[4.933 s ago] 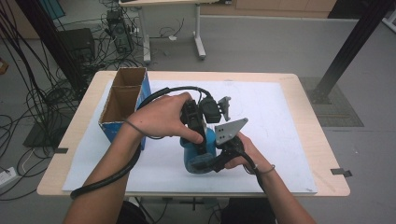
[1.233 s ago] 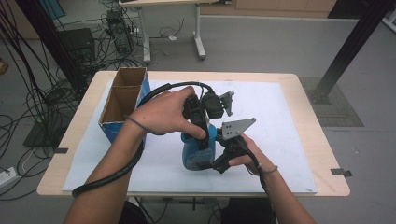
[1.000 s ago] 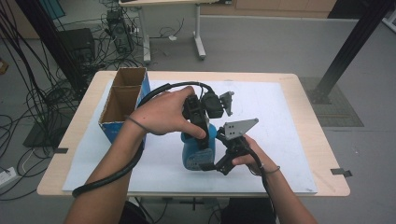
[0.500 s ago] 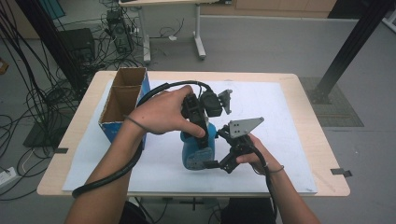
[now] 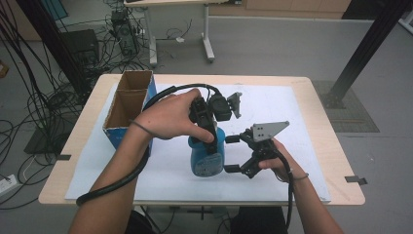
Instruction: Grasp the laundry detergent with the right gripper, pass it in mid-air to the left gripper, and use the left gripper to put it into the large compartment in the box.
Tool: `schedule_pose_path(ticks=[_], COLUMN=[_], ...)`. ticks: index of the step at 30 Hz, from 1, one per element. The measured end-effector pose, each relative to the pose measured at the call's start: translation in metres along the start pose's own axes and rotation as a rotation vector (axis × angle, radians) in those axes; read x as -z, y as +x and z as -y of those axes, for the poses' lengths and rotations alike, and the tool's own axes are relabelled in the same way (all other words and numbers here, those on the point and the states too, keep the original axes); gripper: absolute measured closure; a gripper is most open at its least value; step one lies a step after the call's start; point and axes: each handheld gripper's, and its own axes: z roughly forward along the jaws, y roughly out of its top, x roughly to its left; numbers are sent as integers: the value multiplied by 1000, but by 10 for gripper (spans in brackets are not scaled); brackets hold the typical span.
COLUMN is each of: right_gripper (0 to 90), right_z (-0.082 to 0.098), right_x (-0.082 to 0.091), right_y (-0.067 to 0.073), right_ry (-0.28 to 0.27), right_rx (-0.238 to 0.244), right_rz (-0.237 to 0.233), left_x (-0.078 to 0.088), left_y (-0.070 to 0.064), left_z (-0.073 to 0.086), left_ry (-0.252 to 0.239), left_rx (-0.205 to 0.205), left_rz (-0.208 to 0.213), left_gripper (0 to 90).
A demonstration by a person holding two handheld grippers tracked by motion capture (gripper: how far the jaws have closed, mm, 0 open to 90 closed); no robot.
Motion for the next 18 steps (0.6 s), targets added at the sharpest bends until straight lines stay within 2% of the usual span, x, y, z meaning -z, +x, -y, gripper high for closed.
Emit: schedule_pose_path(ticks=[11, 18], right_gripper=[49, 49], right_z=[9, 22], right_x=[37, 58], right_y=[-5, -7], right_ry=[-9, -9], right_rx=[-16, -46], right_rz=[58, 101], left_x=[0, 2], left_y=[2, 2], left_z=[3, 4], left_ry=[3, 6], left_rx=[11, 18], left_rz=[7, 1], left_gripper=[363, 363])
